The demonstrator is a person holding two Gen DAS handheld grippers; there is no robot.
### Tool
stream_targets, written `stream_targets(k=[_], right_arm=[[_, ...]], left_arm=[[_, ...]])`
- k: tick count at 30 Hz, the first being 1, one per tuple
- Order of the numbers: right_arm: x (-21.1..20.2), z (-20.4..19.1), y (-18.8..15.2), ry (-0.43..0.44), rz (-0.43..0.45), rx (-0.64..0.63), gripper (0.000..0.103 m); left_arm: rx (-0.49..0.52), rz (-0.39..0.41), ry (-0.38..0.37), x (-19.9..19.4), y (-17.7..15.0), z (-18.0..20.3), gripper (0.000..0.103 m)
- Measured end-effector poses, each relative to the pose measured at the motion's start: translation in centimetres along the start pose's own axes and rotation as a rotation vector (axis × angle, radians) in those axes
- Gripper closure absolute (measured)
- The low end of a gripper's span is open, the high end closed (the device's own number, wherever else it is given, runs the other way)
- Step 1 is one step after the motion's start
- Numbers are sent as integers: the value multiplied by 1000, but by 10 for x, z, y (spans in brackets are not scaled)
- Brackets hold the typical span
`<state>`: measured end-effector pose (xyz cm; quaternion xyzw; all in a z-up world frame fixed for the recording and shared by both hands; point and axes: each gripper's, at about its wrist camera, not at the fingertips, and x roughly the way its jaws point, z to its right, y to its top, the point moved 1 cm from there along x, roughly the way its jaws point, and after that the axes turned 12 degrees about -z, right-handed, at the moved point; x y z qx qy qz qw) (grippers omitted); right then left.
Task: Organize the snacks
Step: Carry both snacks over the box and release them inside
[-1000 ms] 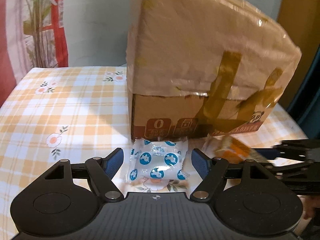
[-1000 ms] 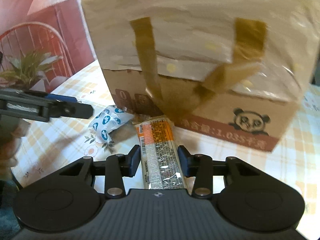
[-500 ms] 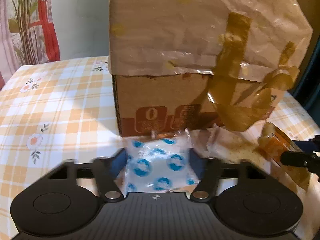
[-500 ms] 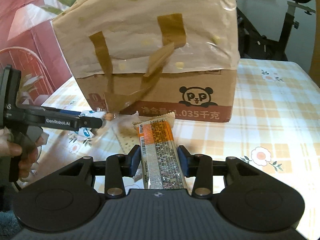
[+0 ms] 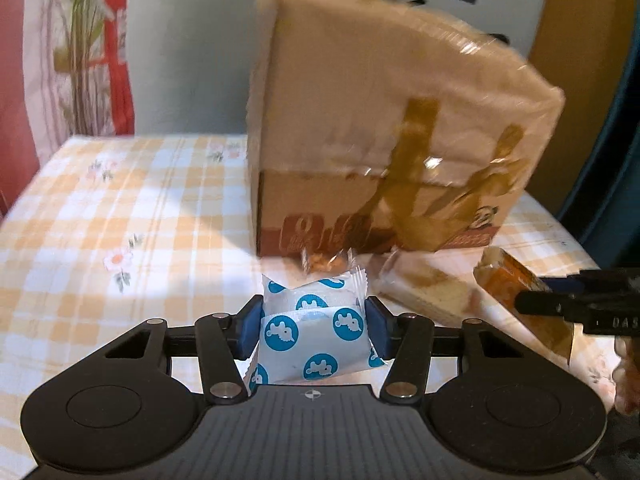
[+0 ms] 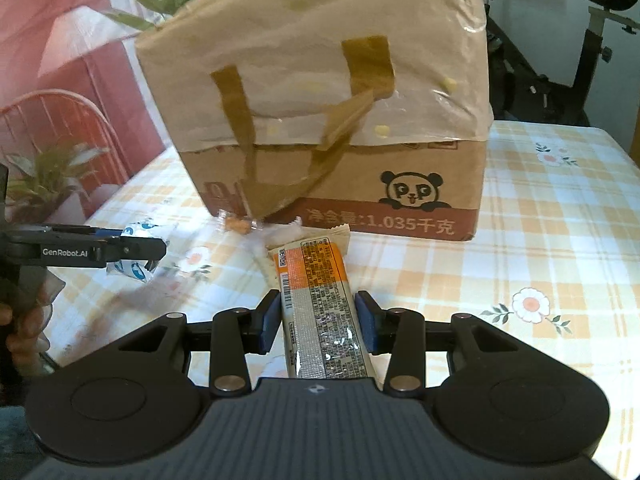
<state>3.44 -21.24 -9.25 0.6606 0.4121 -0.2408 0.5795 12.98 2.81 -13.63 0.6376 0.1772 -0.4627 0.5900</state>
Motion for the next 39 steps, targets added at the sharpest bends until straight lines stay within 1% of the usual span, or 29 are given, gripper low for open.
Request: stream_targets(k=[2,4,8,12,14,16,19,21,22,24,27,32,35,36,37,38,39], right_arm=[[-11,-2,2,12,25,-5,61],[-27,-5,7,27,70,-19,60],[-64,-9,27,45,179,-50,60],[-97,-5,63,92,284,-34,60],[-111,-5,84,91,344,-53,60],[-120,-6,105,66,393,-80,60],[-119,-2,136,5,444,-113,60],[-110,5,157,-19,451,-105,60],[-101,8,168,-41,447,-101,60],[-86,15,184,-59,425,-83,61],[-63,29,203,-33,375,-32,61],[-32,42,214,-64,308,-21,60],[-24,45,213,-119,280,-16,56],[-26,44,212,-124,286,-25,52],[-27,44,212,-121,293,-29,41],[-30,45,211,-116,298,-27,35],[-32,44,210,-110,306,-25,35]], left_arm=[[24,31,-11,-13,7,5,47],[46,73,-27,-26,16,9,47],[86,202,-18,-52,45,25,47],[119,317,-32,-71,83,40,47],[127,369,-19,-74,104,49,47],[142,394,-1,-70,123,58,47],[146,377,-8,-52,156,71,47],[156,346,10,-34,172,79,47],[160,327,16,-25,177,80,47],[160,285,20,-5,188,85,47],[163,249,13,16,196,86,44],[163,174,15,42,206,80,38],[179,181,20,41,207,80,30],[180,183,19,35,203,77,28],[179,186,18,32,203,77,27],[179,191,15,29,202,77,27],[181,197,12,25,200,77,27]])
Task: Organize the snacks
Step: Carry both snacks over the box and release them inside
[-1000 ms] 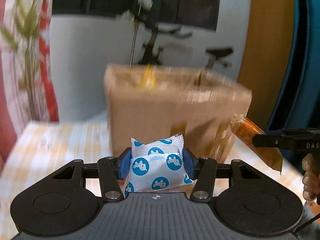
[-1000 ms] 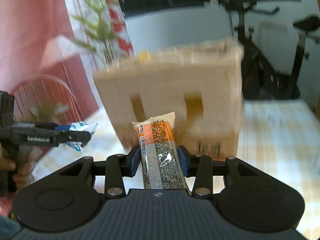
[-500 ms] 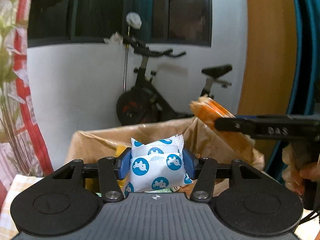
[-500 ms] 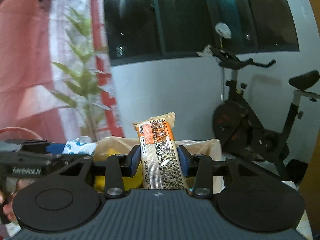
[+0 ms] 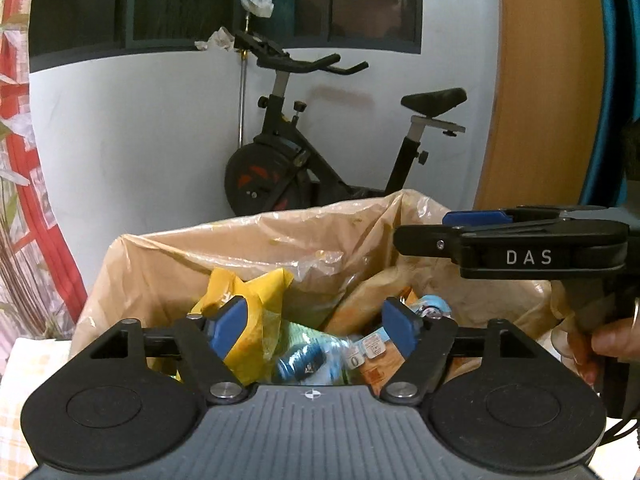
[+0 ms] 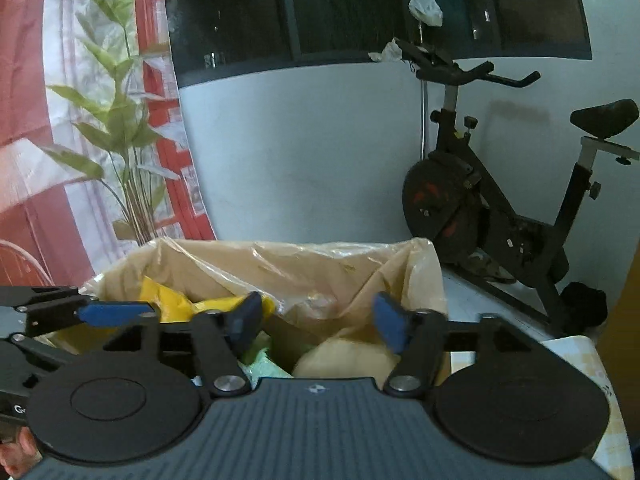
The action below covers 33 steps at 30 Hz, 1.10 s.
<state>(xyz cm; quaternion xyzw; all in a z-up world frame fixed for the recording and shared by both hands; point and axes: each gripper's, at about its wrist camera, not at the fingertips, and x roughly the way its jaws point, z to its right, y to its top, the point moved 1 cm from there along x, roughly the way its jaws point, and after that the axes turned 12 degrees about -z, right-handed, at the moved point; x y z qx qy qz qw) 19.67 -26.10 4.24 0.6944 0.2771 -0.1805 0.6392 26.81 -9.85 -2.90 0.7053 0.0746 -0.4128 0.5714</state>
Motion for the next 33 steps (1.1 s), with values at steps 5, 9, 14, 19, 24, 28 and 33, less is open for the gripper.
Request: stream_targets(k=[5,9,14,19,24,28,33], right_arm=[[-18,-8,-3,-10,25,-20,35],[-38,-16,-7,-5,49,-24,35],[-68,-28,-23,10,94,-30,35],[-90,-43,-45,31,136,-57,35],[-100,-56,-70,59,161,-82,35],[-102,-61,-90,45,154,-87,35],[-101,-63,-119,41,127,-83,35]], left_arm=[[4,29,3,-23,-4,-3,27],[-15,57,8,-48,-15,-11,27],[-35,89,19,-78,-35,-22,27],[-70,112,47,-102,-64,-39,27],[-121,103,79,-113,-91,-48,27],[-161,74,95,-111,-114,-49,27],[-223,34,97,-101,-141,-53,27]])
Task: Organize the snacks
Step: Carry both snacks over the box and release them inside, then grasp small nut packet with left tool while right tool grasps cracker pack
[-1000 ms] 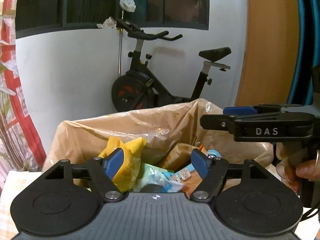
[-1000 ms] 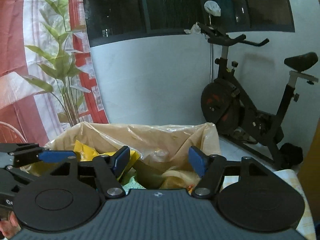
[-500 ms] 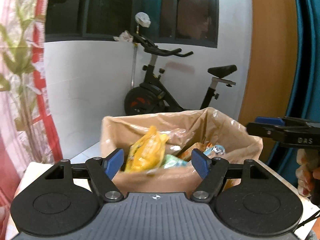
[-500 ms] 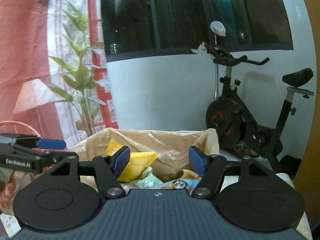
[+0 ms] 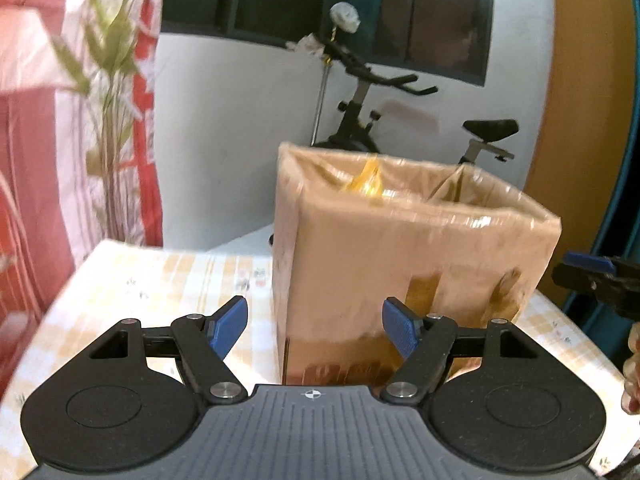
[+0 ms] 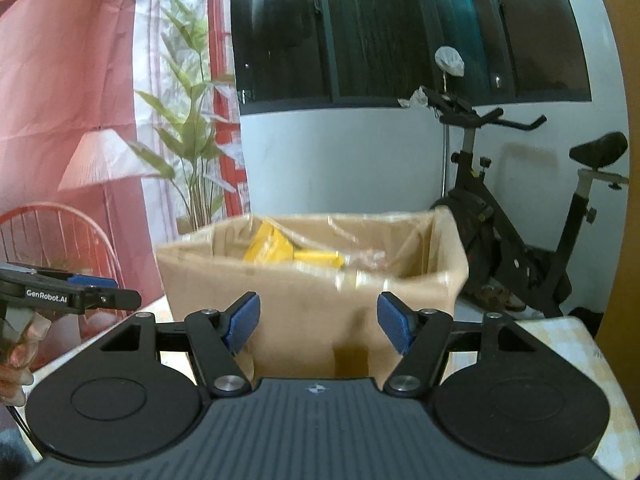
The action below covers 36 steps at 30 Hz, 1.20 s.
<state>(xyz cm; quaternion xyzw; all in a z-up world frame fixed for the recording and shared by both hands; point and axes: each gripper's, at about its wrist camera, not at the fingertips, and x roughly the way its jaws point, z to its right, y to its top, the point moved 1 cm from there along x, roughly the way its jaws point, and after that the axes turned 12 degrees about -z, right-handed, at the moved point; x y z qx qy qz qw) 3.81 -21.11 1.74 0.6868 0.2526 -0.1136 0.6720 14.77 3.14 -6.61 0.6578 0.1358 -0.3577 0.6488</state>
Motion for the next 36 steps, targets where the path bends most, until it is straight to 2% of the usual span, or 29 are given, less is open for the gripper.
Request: stream_targets(k=[5,10,16,20,25,27,29,31,36], right_arm=[[10,-3,-30,5,-83,-8,35],[32,-6,-58,58,-203,-21,35],[79,-26,-83,124,-347,-134,35],[107,-34,-95,125,-408,-206,35],[126,-29,-100,143,-438,-171,35],[125,-24,-104,144,-442,-155,38],[124,-22,-108,141,-436,-148,48],[118,-17,-110,147,-430,-124,49],[98,-9,-116,51,-430,-80,50]], left_arm=[[-29,-50,13,12,-19,-4,27],[-55,-87,16,18,-32,-5,27],[-105,-125,30,24,-47,-6,28],[-131,-147,38,25,-56,-7,28],[-157,-179,44,31,-63,-9,28],[-157,-189,44,34,-63,-7,28],[-150,-197,41,38,-63,-4,28],[-139,-209,35,44,-63,0,28],[-96,-245,24,70,-61,11,28]])
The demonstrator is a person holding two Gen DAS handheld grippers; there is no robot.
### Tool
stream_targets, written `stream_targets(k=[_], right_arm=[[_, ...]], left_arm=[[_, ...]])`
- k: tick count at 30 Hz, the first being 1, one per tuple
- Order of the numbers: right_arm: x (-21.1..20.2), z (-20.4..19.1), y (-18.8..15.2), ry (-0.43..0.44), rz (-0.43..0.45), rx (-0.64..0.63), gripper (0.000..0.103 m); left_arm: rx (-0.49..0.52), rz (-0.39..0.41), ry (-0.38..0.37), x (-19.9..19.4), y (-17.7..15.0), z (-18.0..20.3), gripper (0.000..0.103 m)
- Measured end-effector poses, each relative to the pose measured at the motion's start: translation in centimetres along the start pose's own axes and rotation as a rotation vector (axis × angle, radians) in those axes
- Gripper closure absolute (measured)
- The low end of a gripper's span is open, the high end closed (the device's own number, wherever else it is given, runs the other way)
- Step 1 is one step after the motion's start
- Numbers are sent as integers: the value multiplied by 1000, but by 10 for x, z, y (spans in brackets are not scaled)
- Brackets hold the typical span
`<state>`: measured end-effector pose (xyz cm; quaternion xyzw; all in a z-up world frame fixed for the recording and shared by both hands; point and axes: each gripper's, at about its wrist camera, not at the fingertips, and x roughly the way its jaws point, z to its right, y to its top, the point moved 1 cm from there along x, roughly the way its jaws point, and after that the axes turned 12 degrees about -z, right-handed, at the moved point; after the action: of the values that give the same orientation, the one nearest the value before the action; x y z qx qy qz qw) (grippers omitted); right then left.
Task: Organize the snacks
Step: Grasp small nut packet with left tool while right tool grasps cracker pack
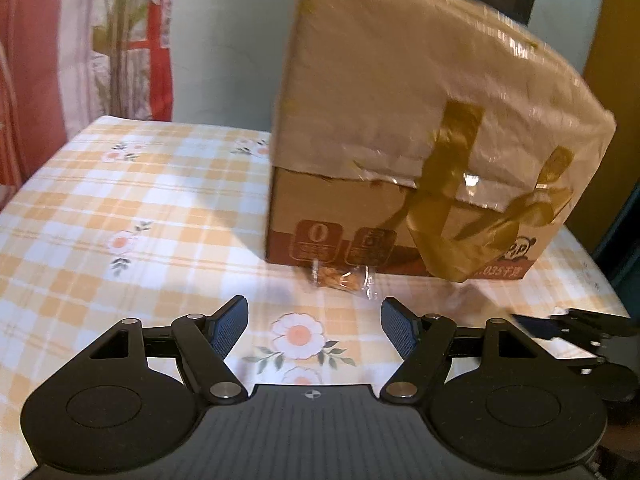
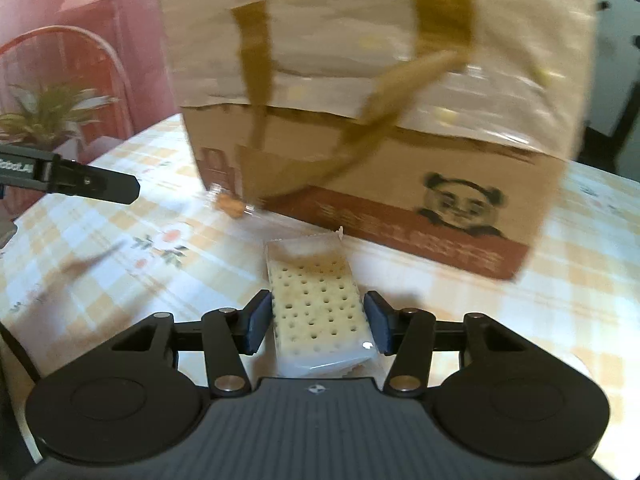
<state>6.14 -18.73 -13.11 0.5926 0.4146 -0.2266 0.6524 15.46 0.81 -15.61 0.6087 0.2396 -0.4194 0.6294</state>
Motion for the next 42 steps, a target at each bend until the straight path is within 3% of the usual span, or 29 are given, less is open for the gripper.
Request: stream_targets(k=[3,7,16,29,36,42], right_arm=[[-8,9,-11,-61,20,44,50],[-13,22,-16,-56,51,125,50],[-13,32,-18,-15,62,147,50],[-14,33,-20,-5,62,149,50],[-14,32,-20,-5,61,150,50],[-14,32,-20,-6,60,147,50]], left_arm=[[37,-7,-7,17,6,9,38],[83,3,-10,34,16,16,50],[76,-27,-20,56,26,15,51],[184,-141,-188,41,-7,48,51],[207,-55,-100,39,9,48,51],[252,-95,-50,71,12,60,63]])
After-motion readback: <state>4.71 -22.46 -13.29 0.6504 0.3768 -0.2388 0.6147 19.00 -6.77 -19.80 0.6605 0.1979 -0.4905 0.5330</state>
